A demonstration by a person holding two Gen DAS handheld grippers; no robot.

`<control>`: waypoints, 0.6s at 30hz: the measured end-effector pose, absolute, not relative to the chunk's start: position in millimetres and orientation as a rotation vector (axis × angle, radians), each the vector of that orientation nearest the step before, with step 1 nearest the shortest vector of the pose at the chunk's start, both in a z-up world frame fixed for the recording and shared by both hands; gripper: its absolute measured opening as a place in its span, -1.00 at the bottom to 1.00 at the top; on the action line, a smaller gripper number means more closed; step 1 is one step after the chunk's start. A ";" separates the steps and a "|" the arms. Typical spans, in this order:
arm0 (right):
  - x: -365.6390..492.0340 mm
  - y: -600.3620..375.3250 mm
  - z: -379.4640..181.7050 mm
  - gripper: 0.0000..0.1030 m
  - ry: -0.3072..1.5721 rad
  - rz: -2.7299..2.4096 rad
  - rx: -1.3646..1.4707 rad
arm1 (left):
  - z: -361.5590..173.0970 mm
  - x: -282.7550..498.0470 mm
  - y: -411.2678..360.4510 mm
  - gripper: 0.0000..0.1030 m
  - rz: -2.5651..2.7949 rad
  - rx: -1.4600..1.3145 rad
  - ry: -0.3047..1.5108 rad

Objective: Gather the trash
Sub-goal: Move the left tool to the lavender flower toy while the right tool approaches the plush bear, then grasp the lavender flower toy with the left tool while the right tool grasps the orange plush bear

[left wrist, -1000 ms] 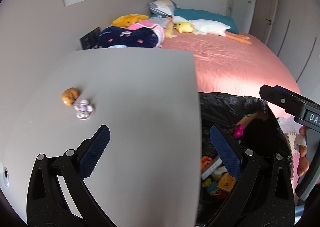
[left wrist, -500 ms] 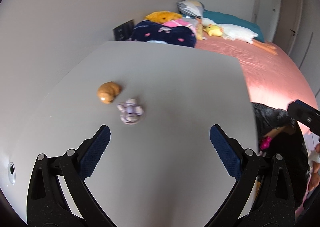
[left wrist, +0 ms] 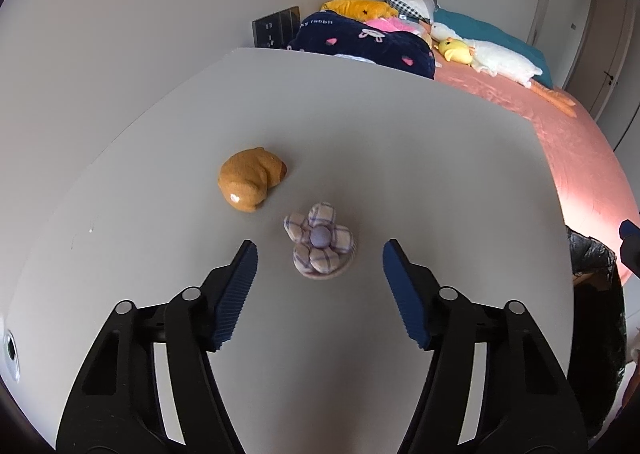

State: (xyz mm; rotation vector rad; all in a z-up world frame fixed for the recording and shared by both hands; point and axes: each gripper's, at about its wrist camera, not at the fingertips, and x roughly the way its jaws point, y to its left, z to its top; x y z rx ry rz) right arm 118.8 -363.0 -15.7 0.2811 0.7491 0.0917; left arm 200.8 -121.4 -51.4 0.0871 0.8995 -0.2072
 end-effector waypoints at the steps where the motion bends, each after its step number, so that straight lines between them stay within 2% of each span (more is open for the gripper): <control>1: 121.5 -361.7 -15.9 0.75 0.750 0.092 0.282 | -52.6 203.3 -121.6 0.12 -0.209 0.088 0.905; 4: 132.8 -354.0 -16.1 0.75 0.754 0.098 0.281 | -55.8 208.2 -120.5 -0.03 -0.213 0.089 0.919; 9: 154.5 -338.5 -15.6 0.75 0.762 0.111 0.281 | -60.8 212.9 -120.6 -0.16 -0.214 0.101 0.935; 13: 172.1 -323.1 -15.7 0.75 0.766 0.130 0.282 | -61.9 213.7 -120.5 -0.41 -0.215 0.116 0.922; 18: 186.3 -305.2 -19.8 0.75 0.781 0.153 0.264 | -59.5 213.5 -119.2 -0.56 -0.222 0.132 0.901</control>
